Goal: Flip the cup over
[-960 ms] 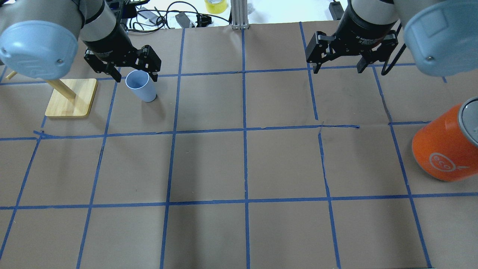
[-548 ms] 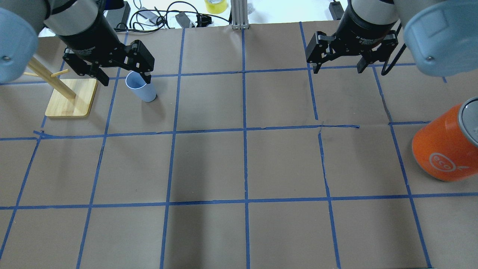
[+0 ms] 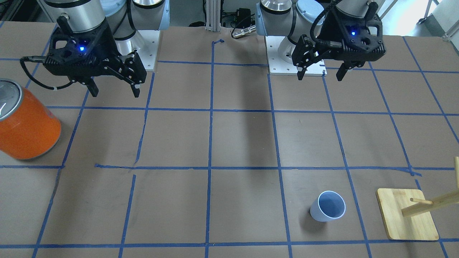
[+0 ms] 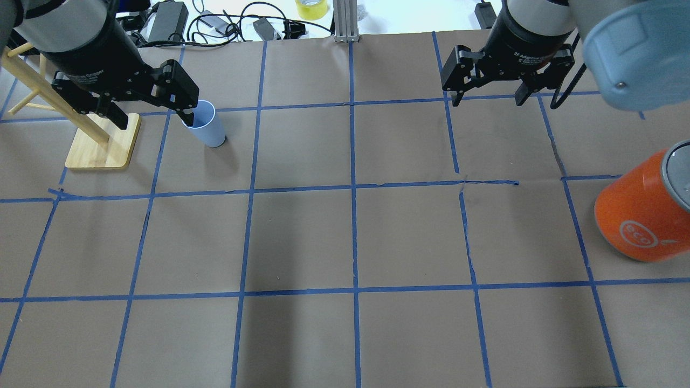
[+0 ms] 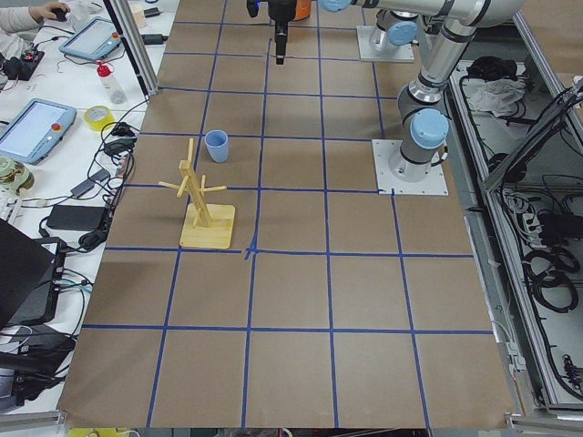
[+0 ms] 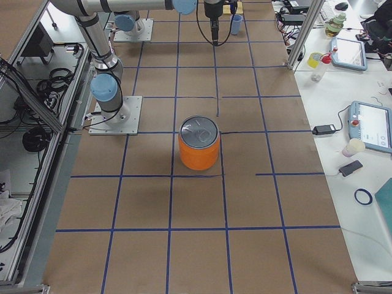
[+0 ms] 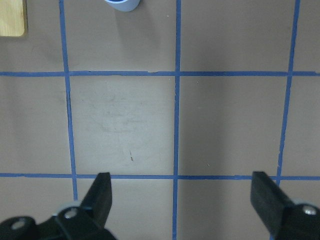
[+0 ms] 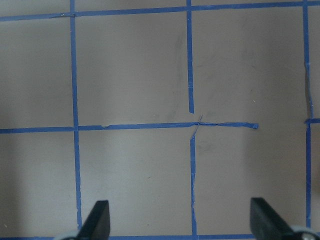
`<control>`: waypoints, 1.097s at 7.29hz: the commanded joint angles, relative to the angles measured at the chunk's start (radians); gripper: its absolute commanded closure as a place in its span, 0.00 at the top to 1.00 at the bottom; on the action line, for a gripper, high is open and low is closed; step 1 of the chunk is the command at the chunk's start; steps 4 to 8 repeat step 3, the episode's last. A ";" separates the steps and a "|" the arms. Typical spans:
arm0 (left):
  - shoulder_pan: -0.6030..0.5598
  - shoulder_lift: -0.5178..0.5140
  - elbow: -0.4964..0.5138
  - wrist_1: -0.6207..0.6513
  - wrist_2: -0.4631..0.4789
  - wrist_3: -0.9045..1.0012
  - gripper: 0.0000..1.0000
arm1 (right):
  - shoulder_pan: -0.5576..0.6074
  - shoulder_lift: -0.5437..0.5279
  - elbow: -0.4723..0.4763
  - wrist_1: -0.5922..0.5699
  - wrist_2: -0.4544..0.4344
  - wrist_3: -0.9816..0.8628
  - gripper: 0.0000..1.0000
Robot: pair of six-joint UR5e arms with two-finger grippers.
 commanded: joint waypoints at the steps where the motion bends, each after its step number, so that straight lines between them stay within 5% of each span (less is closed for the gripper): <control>1: 0.001 -0.005 -0.007 0.077 0.003 0.000 1.00 | 0.000 0.000 0.000 0.000 0.000 0.000 1.00; 8: -0.001 0.002 -0.015 0.082 0.008 0.000 1.00 | 0.000 0.000 0.000 0.000 0.000 0.000 1.00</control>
